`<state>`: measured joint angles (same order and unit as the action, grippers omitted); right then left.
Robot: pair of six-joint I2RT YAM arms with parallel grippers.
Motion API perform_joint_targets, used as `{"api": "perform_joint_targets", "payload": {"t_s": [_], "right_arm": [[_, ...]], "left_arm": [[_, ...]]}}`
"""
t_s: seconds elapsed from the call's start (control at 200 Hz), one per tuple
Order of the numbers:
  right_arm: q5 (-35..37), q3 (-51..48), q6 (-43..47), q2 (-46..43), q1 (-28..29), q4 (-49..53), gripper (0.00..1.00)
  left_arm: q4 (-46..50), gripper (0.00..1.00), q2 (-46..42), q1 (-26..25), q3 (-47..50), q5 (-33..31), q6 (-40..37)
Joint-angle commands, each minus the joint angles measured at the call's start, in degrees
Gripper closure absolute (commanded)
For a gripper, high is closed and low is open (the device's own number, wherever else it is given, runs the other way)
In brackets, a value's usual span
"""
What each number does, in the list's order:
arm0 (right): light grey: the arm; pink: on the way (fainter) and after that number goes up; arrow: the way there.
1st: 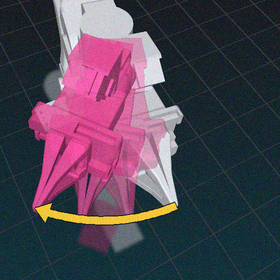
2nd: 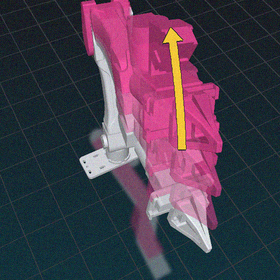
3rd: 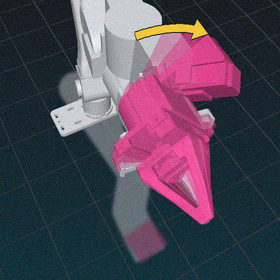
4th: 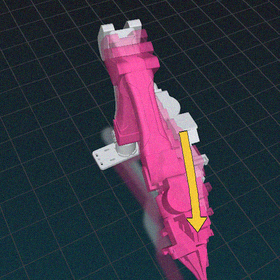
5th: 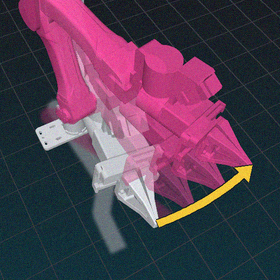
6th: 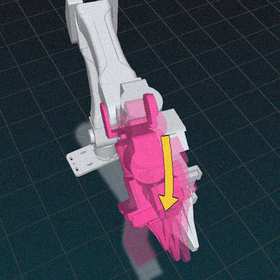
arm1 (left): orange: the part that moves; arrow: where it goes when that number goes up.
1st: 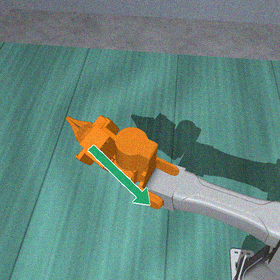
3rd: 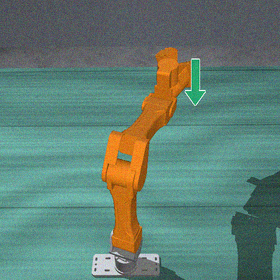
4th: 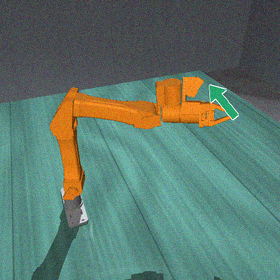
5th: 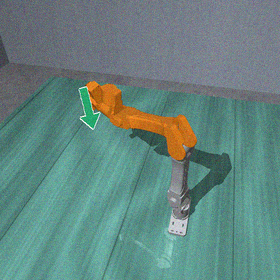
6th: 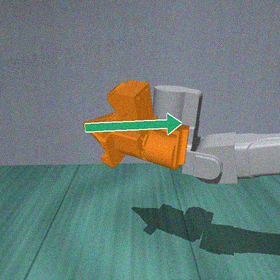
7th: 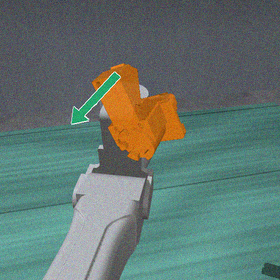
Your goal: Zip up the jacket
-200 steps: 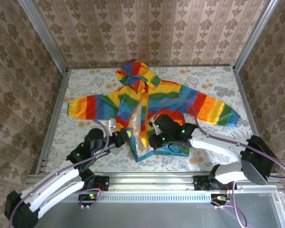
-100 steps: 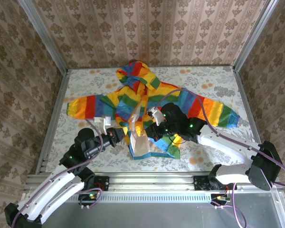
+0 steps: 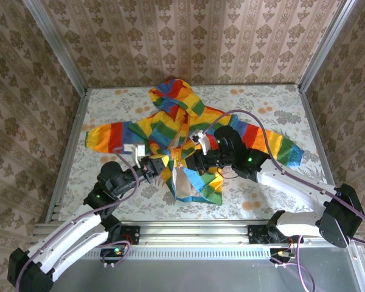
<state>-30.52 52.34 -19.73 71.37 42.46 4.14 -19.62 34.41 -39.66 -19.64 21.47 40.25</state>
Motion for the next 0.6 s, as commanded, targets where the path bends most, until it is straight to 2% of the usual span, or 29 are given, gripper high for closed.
{"api": "perform_joint_targets", "payload": {"t_s": [0.0, 0.24, 0.595], "right_arm": [[-3.83, -0.83, -0.35, -1.37, -0.54, -4.43, 1.0], [-6.56, -1.27, -2.84, -0.73, -1.37, -8.88, 1.0], [-8.59, -1.81, -6.19, 1.13, -1.96, -13.39, 1.0]], "left_arm": [[-6.9, 1.0, -0.4, 0.29, 1.51, 1.2, -1.38], [-7.03, 1.0, -0.01, 0.28, 2.06, 0.98, -3.32], [-12.19, 1.0, 0.83, 0.32, 3.89, 2.17, -4.21]]}}
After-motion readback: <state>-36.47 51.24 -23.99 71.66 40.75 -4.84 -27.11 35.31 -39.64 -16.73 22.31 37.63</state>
